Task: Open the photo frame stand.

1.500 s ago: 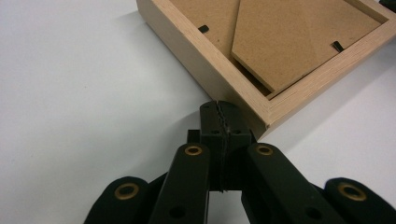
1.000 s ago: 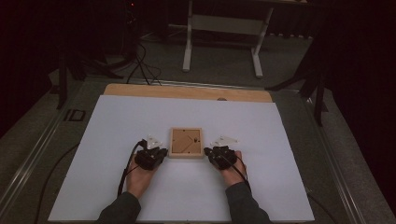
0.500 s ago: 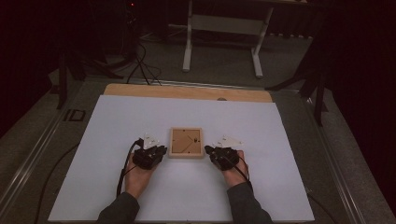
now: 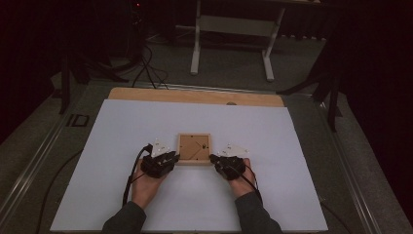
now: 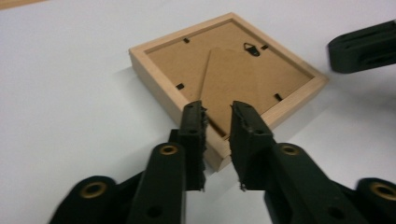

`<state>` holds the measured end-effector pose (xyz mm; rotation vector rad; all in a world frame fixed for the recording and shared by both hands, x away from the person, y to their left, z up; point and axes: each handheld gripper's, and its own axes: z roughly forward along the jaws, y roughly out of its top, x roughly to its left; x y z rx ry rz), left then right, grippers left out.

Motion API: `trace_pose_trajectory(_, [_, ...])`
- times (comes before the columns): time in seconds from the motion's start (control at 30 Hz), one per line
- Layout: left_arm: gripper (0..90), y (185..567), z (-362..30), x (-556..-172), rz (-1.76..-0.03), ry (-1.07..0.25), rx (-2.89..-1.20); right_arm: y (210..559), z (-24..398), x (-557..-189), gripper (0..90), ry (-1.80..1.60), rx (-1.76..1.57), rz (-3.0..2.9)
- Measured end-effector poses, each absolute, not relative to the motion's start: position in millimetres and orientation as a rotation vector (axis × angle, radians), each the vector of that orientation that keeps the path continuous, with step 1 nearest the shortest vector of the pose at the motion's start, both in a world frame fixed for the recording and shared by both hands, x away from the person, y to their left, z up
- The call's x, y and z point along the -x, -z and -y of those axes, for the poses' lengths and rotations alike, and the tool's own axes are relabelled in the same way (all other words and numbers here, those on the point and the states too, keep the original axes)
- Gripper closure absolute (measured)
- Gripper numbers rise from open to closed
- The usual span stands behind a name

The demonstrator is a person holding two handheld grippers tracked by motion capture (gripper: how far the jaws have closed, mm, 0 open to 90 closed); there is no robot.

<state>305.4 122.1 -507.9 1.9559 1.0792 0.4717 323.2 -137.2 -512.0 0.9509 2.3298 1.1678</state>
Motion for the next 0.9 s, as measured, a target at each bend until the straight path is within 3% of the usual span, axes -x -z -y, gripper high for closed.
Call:
trace_pose_trajectory(0.23, [58.8,506,-123,-306,-1.080,-0.435,-1.962,517,138,-326,88.3,-1.154,-0.983,-2.341])
trace_pose_trajectory(0.5, [52.9,504,-117,-311,-1.093,-0.432,-1.968,517,138,-325,88.3,-1.160,-0.977,-2.354])
trace_pose_trajectory(0.9, [50.8,509,-99,-323,-1.057,-0.440,-2.030,519,139,-325,88.3,-1.175,-0.976,-2.350])
